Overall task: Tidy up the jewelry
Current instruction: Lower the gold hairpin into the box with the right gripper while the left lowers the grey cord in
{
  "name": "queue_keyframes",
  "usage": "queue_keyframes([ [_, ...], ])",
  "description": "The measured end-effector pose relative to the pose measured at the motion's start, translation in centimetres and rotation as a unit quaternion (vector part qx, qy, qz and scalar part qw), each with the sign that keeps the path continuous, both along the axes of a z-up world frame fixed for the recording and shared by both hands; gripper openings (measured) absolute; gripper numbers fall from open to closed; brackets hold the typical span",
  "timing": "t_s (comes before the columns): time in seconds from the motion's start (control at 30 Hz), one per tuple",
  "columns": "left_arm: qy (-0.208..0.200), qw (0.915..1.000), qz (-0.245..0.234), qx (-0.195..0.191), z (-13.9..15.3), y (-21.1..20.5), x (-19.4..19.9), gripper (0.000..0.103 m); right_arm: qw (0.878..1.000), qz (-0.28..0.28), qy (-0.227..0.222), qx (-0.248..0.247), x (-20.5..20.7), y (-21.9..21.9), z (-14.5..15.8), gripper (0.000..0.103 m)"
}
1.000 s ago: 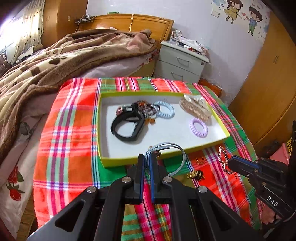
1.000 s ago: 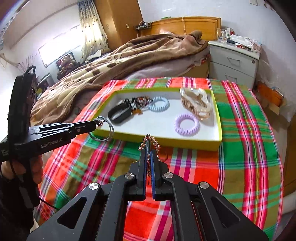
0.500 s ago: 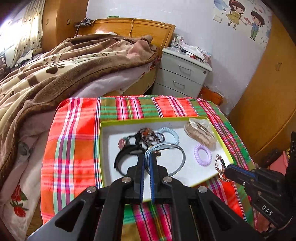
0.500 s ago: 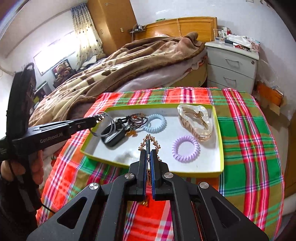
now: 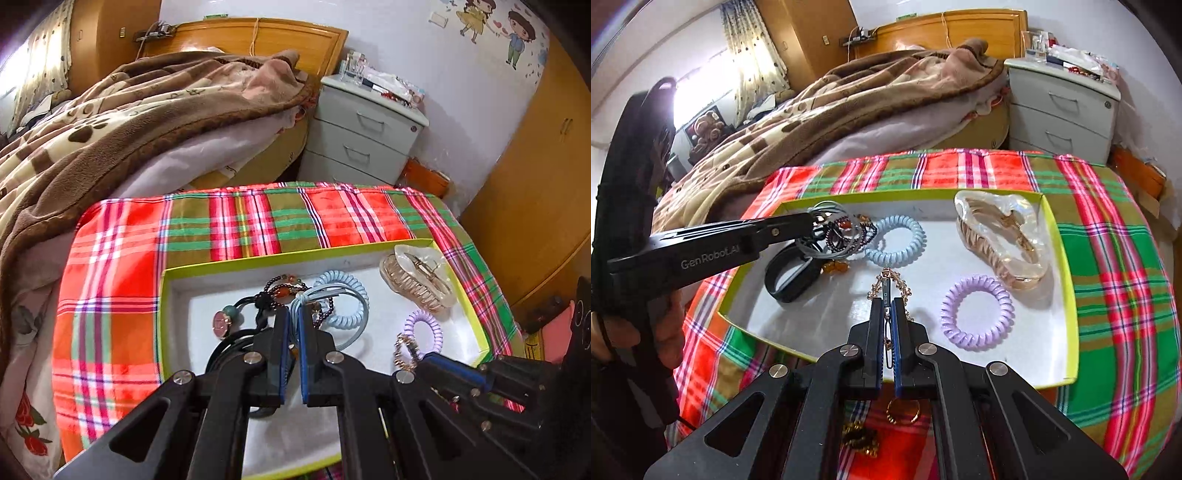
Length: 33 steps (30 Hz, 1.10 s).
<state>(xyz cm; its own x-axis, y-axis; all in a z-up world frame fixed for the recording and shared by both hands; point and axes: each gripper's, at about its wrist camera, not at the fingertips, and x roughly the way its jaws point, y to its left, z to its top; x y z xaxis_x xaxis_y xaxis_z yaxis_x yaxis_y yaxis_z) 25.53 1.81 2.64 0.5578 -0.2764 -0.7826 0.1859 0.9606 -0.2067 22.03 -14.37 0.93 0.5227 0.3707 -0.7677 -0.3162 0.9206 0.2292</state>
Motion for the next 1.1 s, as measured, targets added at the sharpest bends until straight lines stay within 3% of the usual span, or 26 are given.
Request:
queue_keyframes([
  [0.47,0.027,0.9994,-0.020,0.011,-2.4,-1.9,0.9,0.005,0.999,-0.003,0.010,-0.034,0.8,0.3,-1.3,0.003],
  [1.1,0.035,0.9991,-0.015,0.019,-3.1,-2.1,1.1,0.007,0.999,-0.007,0.006,-0.047,0.8,0.2,-1.6,0.004],
])
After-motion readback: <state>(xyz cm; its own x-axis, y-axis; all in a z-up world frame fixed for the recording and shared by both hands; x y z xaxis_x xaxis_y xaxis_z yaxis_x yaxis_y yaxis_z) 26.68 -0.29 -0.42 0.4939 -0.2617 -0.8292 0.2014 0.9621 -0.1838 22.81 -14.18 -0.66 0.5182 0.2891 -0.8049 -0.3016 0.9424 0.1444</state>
